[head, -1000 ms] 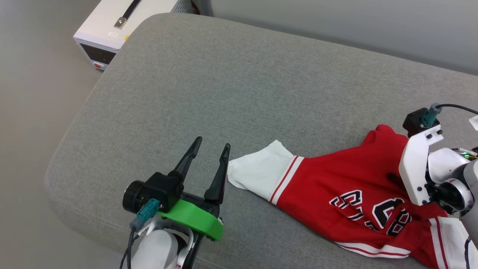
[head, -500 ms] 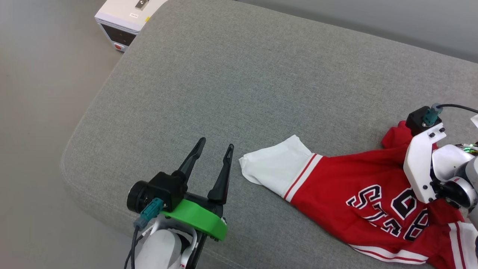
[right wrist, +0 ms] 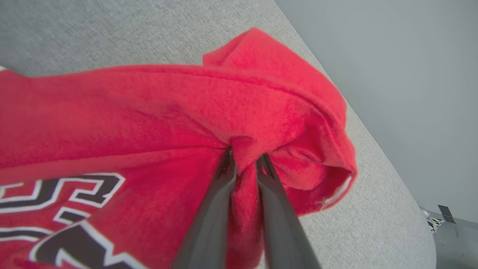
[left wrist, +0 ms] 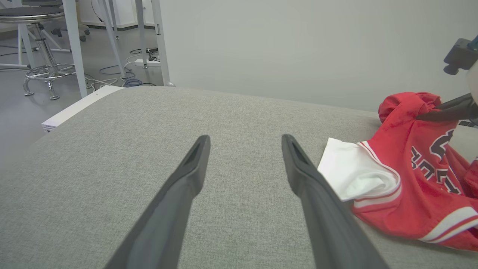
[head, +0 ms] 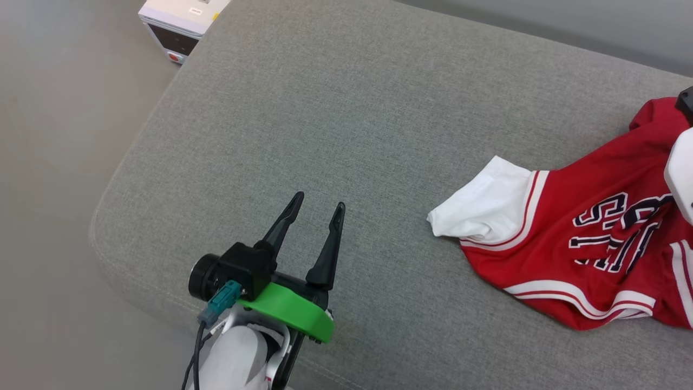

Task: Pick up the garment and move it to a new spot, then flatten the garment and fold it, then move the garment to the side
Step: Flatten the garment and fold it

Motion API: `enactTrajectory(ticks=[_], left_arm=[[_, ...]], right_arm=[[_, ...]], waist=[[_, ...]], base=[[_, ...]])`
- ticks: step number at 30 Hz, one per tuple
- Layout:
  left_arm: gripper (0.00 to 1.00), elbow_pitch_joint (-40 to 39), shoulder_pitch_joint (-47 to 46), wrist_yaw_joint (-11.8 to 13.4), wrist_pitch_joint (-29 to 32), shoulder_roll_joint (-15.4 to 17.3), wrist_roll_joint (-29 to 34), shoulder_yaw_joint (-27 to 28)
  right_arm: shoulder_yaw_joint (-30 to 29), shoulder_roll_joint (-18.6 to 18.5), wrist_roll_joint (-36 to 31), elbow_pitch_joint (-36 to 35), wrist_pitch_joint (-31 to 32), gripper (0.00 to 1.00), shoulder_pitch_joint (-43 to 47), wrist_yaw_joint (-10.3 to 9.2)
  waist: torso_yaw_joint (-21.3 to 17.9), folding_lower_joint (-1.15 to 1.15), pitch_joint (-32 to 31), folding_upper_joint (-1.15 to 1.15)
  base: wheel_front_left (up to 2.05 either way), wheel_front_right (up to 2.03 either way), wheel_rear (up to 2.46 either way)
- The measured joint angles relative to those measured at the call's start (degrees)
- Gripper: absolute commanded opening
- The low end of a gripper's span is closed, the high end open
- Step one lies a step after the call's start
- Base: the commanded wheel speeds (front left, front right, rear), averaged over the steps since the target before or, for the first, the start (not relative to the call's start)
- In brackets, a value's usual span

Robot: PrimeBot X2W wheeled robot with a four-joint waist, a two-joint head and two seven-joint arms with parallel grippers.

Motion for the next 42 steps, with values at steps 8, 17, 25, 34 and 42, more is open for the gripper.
enactTrajectory(ticks=[8,17,25,34,42], left_arm=[[1.00,0.54,-0.72,0.00,0.00,-0.07,-0.03,-0.31],[1.00,1.83,-0.64,0.00,0.00,-0.05,-0.63,1.16],[1.00,2.57,0.19,0.00,-0.01,0.12,-2.15,3.89],[1.00,3.18,1.82,0.00,-0.01,0.13,-4.61,6.10],[1.00,4.71,2.82,0.00,-0.01,0.08,-6.87,7.84]], right_arm=[[2.13,3.18,1.49,8.56,-6.55,1.00,-1.55,-0.01],[0.75,7.10,8.44,9.83,-14.52,1.00,-1.41,-0.01],[-6.82,8.20,11.41,4.41,-27.09,1.00,3.27,-0.01],[-21.47,12.87,8.02,-4.33,-39.19,1.00,17.19,-0.04],[-32.92,21.62,0.98,-16.78,-43.56,1.00,33.18,-0.05]], waist=[[0.53,0.00,0.62,0.00],[-2.07,0.00,-1.94,0.00],[-6.79,0.00,-4.98,0.00],[-13.01,0.00,-7.75,0.00],[-18.13,0.00,-9.43,0.00]], base=[[0.00,0.00,0.00],[0.00,0.00,0.00],[0.00,0.00,0.00],[0.00,0.00,0.00],[0.00,0.00,0.00]])
